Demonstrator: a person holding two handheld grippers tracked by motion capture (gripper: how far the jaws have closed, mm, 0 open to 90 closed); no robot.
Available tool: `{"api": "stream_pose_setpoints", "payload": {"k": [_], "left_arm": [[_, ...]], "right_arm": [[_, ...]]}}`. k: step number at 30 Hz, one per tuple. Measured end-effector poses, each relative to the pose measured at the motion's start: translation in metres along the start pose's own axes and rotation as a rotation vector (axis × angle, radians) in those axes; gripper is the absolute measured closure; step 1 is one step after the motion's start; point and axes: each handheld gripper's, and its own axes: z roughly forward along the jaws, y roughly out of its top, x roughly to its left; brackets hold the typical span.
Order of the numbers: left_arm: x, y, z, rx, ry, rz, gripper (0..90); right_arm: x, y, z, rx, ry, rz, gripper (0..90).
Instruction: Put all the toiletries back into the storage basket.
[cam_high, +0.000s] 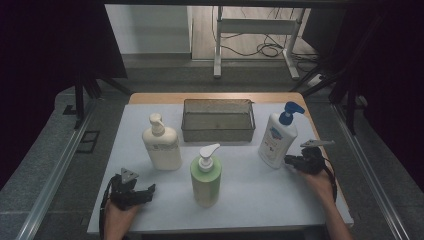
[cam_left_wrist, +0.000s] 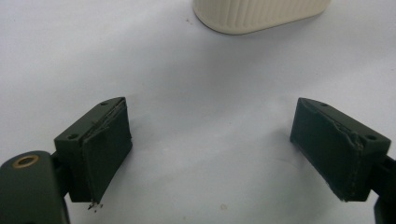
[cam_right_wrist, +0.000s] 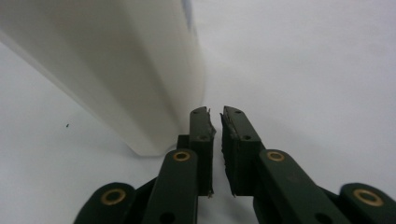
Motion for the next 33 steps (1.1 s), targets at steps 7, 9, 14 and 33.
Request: {"api": "stream_pose_setpoints", "payload": {"k": [7,9,14,33], "left_arm": [[0.000,0.000,0.000,-0.001,0.000,-0.001,12.1],[0.000,0.000,0.000,-0.001,0.000,-0.001,12.1],[0.000,0.000,0.000,-0.001,0.000,-0.002,12.1],[0.000,0.000,0.000,-0.002,0.000,-0.001,12.1]], "right_arm": [[0.004,-0.007,-0.020,-0.023,-0.009,-0.010,72.2],[0.006,-0.008,-0.025,-0.032,-0.012,-0.011,69.5],[0.014,-0.008,-0.037,-0.052,-0.007,-0.029,65.0],[0.045,0.016,-0.063,-0.108,0.007,-0.096,49.3]]}}
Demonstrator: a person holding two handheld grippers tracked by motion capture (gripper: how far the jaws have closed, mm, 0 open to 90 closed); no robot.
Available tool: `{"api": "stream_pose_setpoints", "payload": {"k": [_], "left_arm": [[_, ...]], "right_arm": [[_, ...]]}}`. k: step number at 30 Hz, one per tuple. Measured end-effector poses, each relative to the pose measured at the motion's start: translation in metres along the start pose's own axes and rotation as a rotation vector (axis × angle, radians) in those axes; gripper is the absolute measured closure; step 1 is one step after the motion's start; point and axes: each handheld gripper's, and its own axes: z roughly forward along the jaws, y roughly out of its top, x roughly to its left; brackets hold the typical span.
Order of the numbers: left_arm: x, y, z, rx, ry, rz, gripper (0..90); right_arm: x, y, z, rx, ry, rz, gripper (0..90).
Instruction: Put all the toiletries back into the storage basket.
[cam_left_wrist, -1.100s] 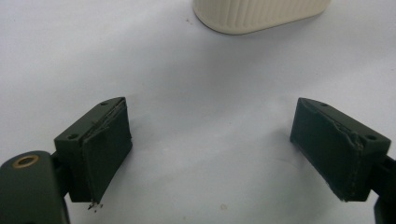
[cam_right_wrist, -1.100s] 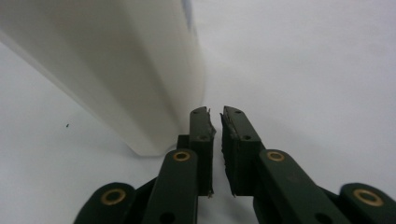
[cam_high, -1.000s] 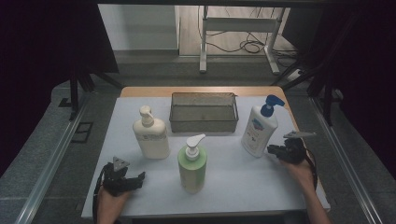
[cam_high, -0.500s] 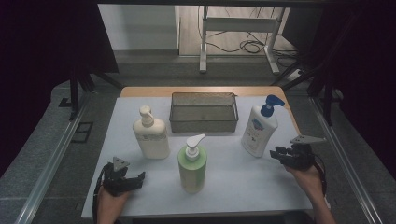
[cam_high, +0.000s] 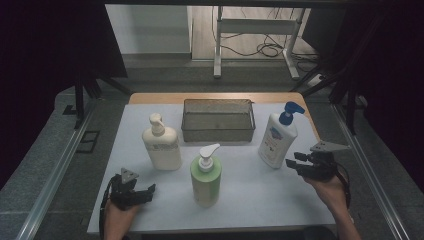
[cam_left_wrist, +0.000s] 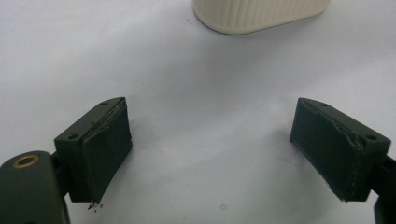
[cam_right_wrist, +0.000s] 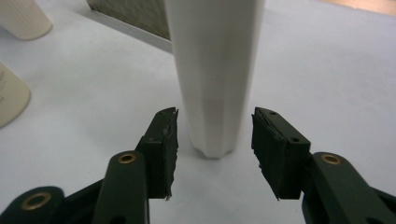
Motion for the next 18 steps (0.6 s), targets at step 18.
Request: {"api": "stream_pose_setpoints", "payload": {"k": [18], "left_arm": [[0.000,0.000,0.000,0.000,0.000,0.001,12.1]], "right_arm": [[0.005,0.037,0.008,-0.056,-0.018,0.009,36.8]]}}
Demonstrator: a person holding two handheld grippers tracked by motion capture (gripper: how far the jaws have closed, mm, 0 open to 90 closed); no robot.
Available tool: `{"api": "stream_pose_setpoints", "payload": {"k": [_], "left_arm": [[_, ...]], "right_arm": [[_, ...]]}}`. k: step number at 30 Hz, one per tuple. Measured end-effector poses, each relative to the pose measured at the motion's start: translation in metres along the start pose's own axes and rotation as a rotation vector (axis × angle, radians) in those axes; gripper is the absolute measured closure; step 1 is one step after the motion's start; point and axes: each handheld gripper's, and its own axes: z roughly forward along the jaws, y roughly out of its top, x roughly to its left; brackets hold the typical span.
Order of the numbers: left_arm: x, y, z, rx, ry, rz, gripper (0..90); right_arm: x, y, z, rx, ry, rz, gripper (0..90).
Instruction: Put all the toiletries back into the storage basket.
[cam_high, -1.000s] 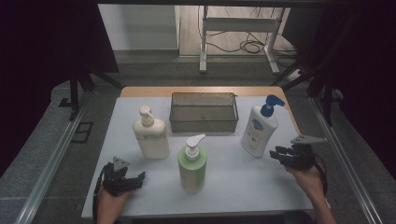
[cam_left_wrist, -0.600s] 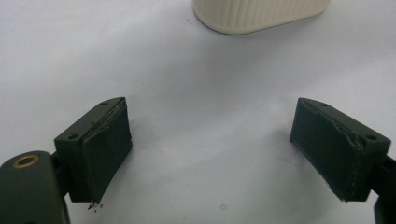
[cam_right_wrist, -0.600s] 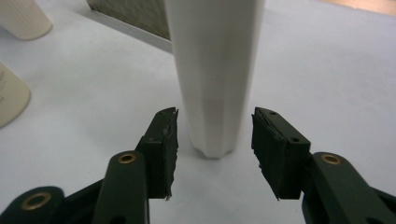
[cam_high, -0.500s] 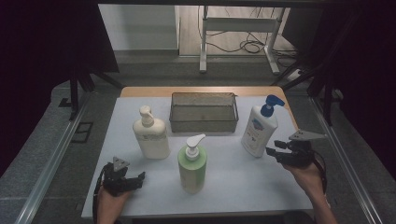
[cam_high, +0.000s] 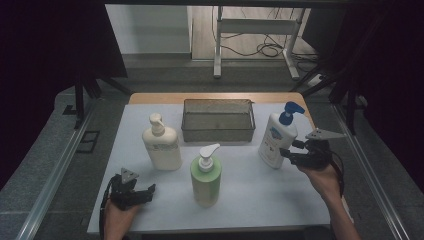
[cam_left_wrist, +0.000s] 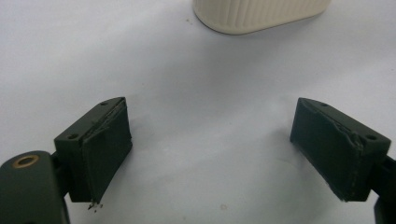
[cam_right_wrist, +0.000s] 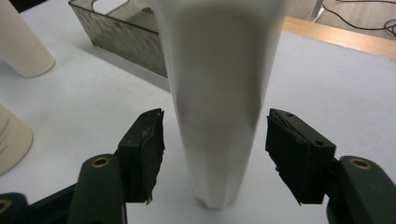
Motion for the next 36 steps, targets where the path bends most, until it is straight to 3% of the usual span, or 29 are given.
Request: {"api": "stream_pose_setpoints", "payload": {"k": [17,30,36], "left_arm": [[0.000,0.000,0.000,0.000,0.000,0.000,12.1],[0.000,0.000,0.000,0.000,-0.001,-0.001,12.1],[0.000,0.000,0.000,0.000,-0.001,0.000,12.1]], "right_arm": [[0.002,0.024,0.022,-0.019,-0.019,0.006,33.2],[0.004,0.030,0.040,-0.007,-0.050,-0.017,33.5],[0.005,0.031,0.040,0.006,-0.066,-0.029,36.5]]}}
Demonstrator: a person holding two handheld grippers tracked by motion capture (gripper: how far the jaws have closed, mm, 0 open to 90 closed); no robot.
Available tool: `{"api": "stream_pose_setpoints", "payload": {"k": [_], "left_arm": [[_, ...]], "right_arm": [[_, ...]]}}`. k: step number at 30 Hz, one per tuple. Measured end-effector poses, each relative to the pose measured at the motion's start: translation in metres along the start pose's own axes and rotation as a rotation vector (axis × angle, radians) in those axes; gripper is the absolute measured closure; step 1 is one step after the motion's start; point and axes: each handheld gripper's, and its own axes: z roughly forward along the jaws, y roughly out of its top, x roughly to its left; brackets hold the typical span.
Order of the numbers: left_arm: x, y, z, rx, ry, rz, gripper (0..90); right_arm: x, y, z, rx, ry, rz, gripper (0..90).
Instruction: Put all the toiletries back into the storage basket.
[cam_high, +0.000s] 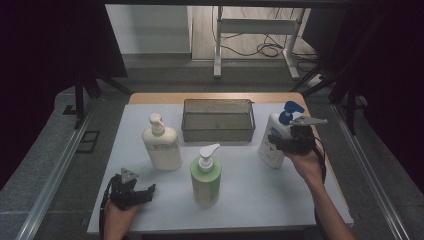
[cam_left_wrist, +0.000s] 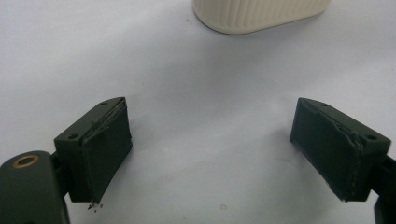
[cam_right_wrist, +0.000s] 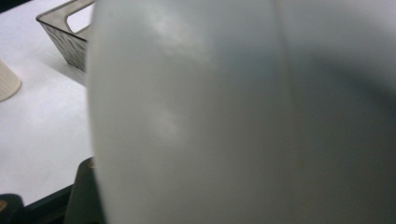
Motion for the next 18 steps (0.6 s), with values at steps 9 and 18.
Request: {"api": "stream_pose_setpoints", "payload": {"k": [9,18], "left_arm": [[0.000,0.000,0.000,0.000,0.000,0.000,12.1],[0.000,0.000,0.000,0.000,0.000,0.000,12.1]], "right_arm": [[0.001,0.004,-0.002,0.026,0.000,-0.011,37.7],[0.007,0.016,-0.014,0.010,0.022,-0.028,37.8]]}}
